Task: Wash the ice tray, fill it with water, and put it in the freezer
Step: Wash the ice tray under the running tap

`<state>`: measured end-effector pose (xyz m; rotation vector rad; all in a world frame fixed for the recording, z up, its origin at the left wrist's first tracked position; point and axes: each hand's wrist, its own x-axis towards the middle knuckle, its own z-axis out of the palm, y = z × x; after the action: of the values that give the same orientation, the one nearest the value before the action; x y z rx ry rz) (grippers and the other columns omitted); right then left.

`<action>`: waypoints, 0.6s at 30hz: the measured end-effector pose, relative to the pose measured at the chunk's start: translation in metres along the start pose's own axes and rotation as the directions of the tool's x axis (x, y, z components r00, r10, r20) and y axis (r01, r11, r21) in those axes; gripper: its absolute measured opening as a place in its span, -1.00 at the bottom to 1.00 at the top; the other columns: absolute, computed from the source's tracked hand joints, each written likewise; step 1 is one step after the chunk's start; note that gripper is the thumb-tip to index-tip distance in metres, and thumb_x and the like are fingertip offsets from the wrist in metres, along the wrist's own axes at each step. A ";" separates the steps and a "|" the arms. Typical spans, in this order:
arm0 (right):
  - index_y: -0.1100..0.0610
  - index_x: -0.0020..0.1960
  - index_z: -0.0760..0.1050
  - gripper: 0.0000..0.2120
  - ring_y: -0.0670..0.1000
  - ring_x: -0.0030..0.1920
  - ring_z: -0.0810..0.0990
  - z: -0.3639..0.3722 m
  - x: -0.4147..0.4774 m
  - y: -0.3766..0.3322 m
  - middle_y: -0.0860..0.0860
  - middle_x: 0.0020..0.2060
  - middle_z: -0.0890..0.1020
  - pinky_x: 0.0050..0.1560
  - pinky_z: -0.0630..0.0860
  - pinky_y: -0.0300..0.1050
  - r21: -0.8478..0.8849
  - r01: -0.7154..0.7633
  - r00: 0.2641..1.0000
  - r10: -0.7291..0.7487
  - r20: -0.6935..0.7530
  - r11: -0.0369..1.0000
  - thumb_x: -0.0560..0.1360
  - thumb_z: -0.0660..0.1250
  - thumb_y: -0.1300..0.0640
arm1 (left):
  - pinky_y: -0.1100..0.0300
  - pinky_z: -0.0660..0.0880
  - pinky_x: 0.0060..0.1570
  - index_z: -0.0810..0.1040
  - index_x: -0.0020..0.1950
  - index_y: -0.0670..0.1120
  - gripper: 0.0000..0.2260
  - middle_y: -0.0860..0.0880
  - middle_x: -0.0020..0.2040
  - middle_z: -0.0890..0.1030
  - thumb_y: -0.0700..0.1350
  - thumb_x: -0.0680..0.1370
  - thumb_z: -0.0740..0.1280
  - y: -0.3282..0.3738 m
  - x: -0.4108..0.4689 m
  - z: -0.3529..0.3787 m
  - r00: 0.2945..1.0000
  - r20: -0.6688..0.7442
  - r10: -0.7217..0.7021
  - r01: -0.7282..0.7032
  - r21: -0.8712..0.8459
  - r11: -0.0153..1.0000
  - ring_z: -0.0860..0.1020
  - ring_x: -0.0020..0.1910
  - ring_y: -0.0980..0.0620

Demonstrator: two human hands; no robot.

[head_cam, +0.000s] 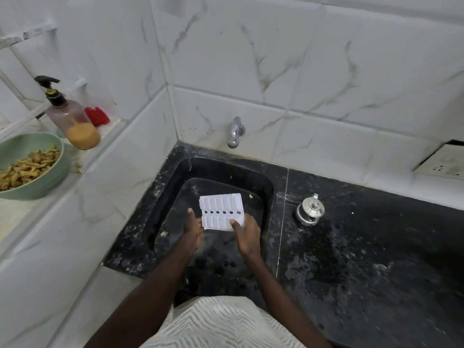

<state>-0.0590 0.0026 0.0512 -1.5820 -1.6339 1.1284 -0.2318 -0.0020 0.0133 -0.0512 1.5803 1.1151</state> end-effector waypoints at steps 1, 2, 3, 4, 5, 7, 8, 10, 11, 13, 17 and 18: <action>0.16 0.11 0.59 -0.71 0.07 0.05 0.60 -0.001 0.000 -0.002 0.06 0.02 0.63 0.14 0.56 0.10 0.007 -0.009 1.000 0.009 -0.008 1.000 0.55 0.36 -0.04 | 0.04 0.38 0.18 0.40 0.48 -0.38 -0.26 -0.35 0.38 0.54 0.24 0.73 -0.11 0.000 -0.001 0.000 1.000 0.001 -0.005 0.005 -0.004 1.000 0.50 0.39 -0.28; 0.17 0.11 0.59 -0.70 0.08 0.06 0.61 -0.002 0.002 -0.001 0.06 0.03 0.64 0.15 0.56 0.10 0.008 -0.011 1.000 0.011 -0.010 1.000 0.54 0.35 -0.05 | 0.02 0.35 0.24 0.40 0.49 -0.37 -0.26 -0.34 0.44 0.49 0.25 0.73 -0.11 0.000 -0.002 0.000 1.000 0.001 0.001 -0.001 0.004 1.000 0.45 0.46 -0.28; 0.18 0.12 0.59 -0.71 0.10 0.08 0.62 -0.003 0.003 -0.002 0.08 0.04 0.65 0.16 0.56 0.11 0.001 -0.018 1.000 0.018 -0.007 1.000 0.55 0.37 -0.02 | 0.01 0.34 0.27 0.41 0.48 -0.36 -0.26 -0.33 0.46 0.48 0.26 0.73 -0.11 0.000 -0.002 0.001 1.000 0.004 0.001 -0.001 0.005 1.000 0.44 0.47 -0.27; 0.19 0.14 0.58 -0.74 0.12 0.11 0.62 -0.005 0.004 -0.001 0.09 0.07 0.66 0.18 0.55 0.10 0.000 -0.030 1.000 0.030 0.000 1.000 0.57 0.39 0.03 | 0.00 0.35 0.30 0.41 0.48 -0.36 -0.25 -0.34 0.45 0.48 0.26 0.73 -0.11 -0.001 -0.002 0.001 1.000 0.007 -0.003 0.003 0.009 1.000 0.44 0.47 -0.27; 0.20 0.18 0.57 -0.75 0.13 0.14 0.63 -0.006 0.004 0.001 0.10 0.10 0.67 0.20 0.55 0.09 0.001 -0.046 0.999 0.046 0.003 0.999 0.58 0.40 0.07 | -0.01 0.35 0.33 0.42 0.48 -0.36 -0.25 -0.34 0.45 0.48 0.27 0.73 -0.11 -0.002 -0.002 0.001 1.000 0.010 -0.002 0.002 0.015 1.000 0.44 0.47 -0.27; 0.15 0.31 0.52 -0.65 0.12 0.22 0.63 -0.008 0.002 0.006 0.05 0.18 0.67 0.27 0.51 0.08 0.015 -0.049 0.999 0.049 0.001 0.999 0.58 0.38 0.05 | -0.04 0.34 0.42 0.40 0.49 -0.36 -0.24 -0.35 0.46 0.47 0.28 0.72 -0.10 -0.005 -0.001 0.000 1.000 0.015 -0.002 0.002 0.010 1.000 0.44 0.47 -0.28; 0.08 0.43 0.45 -0.54 0.09 0.27 0.61 -0.008 0.000 0.010 0.00 0.25 0.66 0.34 0.48 0.10 0.016 -0.042 0.999 0.042 -0.004 0.999 0.57 0.35 -0.01 | -0.07 0.32 0.47 0.38 0.51 -0.35 -0.25 -0.34 0.48 0.45 0.28 0.72 -0.09 -0.006 0.000 0.000 1.000 0.018 -0.005 0.005 0.003 1.000 0.42 0.49 -0.28; -0.02 0.62 0.21 -0.34 0.08 0.35 0.55 -0.008 -0.001 0.019 -0.01 0.37 0.60 0.44 0.43 0.14 0.004 -0.048 0.999 0.048 -0.015 0.999 0.57 0.31 -0.04 | -0.09 0.29 0.52 0.35 0.54 -0.33 -0.26 -0.32 0.51 0.42 0.29 0.72 -0.06 -0.008 -0.001 -0.002 1.000 0.017 -0.017 0.017 -0.022 1.000 0.39 0.51 -0.27; -0.02 0.65 0.14 -0.31 0.07 0.36 0.55 -0.009 -0.001 0.021 0.00 0.39 0.58 0.43 0.46 0.12 0.010 -0.055 0.998 0.056 -0.016 0.998 0.59 0.32 0.02 | -0.09 0.30 0.51 0.35 0.54 -0.31 -0.27 -0.29 0.52 0.43 0.29 0.72 -0.05 -0.008 -0.001 -0.004 1.000 0.021 -0.021 0.021 -0.028 0.999 0.40 0.51 -0.26; -0.02 0.66 0.12 -0.31 0.04 0.34 0.57 -0.014 -0.003 0.022 0.00 0.38 0.59 0.39 0.51 0.07 0.006 -0.067 0.997 0.067 -0.023 0.998 0.61 0.34 0.12 | -0.09 0.35 0.47 0.39 0.52 -0.27 -0.32 -0.26 0.50 0.47 0.27 0.72 -0.02 -0.010 0.001 -0.004 1.000 0.018 -0.018 0.018 -0.036 0.999 0.43 0.49 -0.24; -0.07 0.60 0.23 -0.37 0.05 0.29 0.60 -0.019 -0.005 0.033 -0.02 0.33 0.63 0.36 0.50 0.02 -0.040 -0.106 0.994 0.105 -0.023 0.994 0.59 0.36 0.12 | -0.07 0.40 0.41 0.47 0.48 -0.24 -0.40 -0.21 0.43 0.55 0.21 0.74 0.02 -0.014 0.004 -0.008 1.000 0.010 -0.007 0.007 -0.019 1.000 0.51 0.42 -0.20; -0.07 0.57 0.26 -0.39 0.06 0.28 0.61 -0.020 -0.005 0.038 -0.03 0.31 0.64 0.34 0.51 0.03 -0.052 -0.120 0.993 0.119 -0.020 0.991 0.57 0.37 0.10 | -0.05 0.41 0.39 0.47 0.48 -0.24 -0.42 -0.20 0.42 0.56 0.20 0.74 0.03 -0.015 0.004 -0.009 1.000 0.004 -0.006 0.006 -0.013 1.000 0.52 0.41 -0.19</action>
<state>-0.0234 -0.0015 0.0280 -1.7386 -1.5877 1.1371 -0.2310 -0.0139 0.0000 -0.0627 1.5686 1.1207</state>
